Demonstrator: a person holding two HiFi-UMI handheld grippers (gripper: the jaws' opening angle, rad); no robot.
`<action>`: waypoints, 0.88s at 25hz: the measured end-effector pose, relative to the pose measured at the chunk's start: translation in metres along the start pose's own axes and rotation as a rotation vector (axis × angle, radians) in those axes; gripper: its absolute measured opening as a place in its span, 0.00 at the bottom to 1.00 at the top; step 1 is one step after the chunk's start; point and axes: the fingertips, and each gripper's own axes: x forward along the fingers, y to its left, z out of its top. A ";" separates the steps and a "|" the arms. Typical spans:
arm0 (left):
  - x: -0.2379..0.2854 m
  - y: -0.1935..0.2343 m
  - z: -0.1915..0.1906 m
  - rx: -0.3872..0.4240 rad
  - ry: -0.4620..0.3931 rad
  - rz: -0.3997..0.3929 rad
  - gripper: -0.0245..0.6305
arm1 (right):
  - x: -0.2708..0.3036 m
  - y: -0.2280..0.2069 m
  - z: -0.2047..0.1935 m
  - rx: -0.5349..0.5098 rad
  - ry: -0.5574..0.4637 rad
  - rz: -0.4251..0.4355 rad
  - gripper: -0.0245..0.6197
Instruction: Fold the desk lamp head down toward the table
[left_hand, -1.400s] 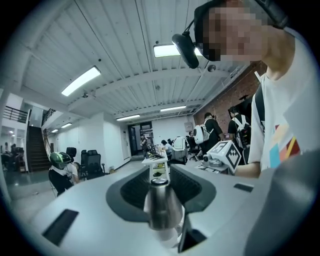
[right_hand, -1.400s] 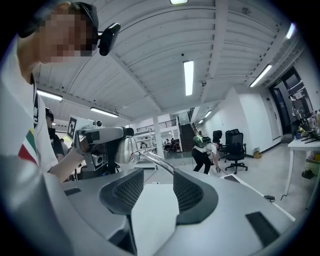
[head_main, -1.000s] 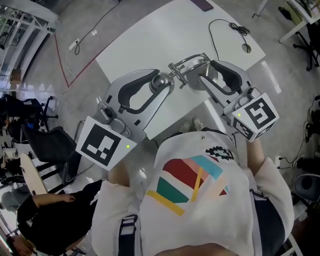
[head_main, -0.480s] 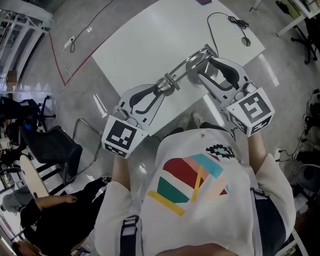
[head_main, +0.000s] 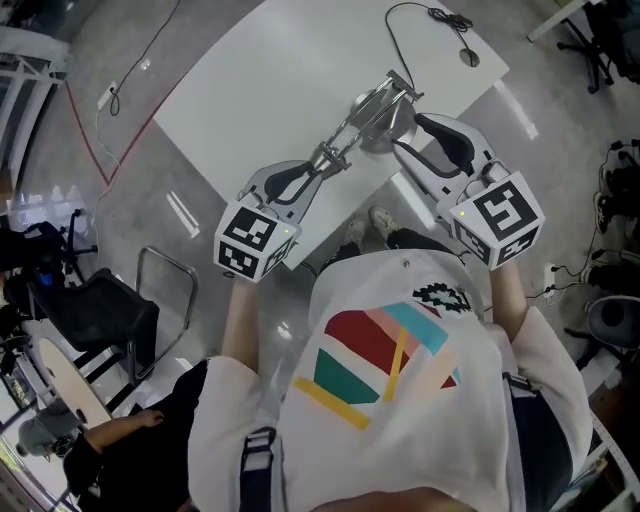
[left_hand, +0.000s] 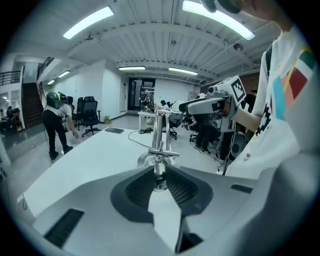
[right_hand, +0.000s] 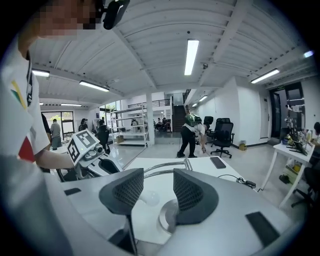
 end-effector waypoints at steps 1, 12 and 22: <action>0.007 0.001 -0.003 -0.002 0.013 -0.003 0.22 | 0.000 -0.002 -0.002 0.010 0.005 -0.009 0.33; 0.056 0.014 -0.023 -0.055 0.106 -0.007 0.22 | -0.010 -0.013 -0.032 0.128 0.056 -0.100 0.33; 0.065 0.008 -0.025 -0.064 0.096 0.043 0.22 | -0.020 -0.019 -0.042 0.182 0.035 -0.116 0.33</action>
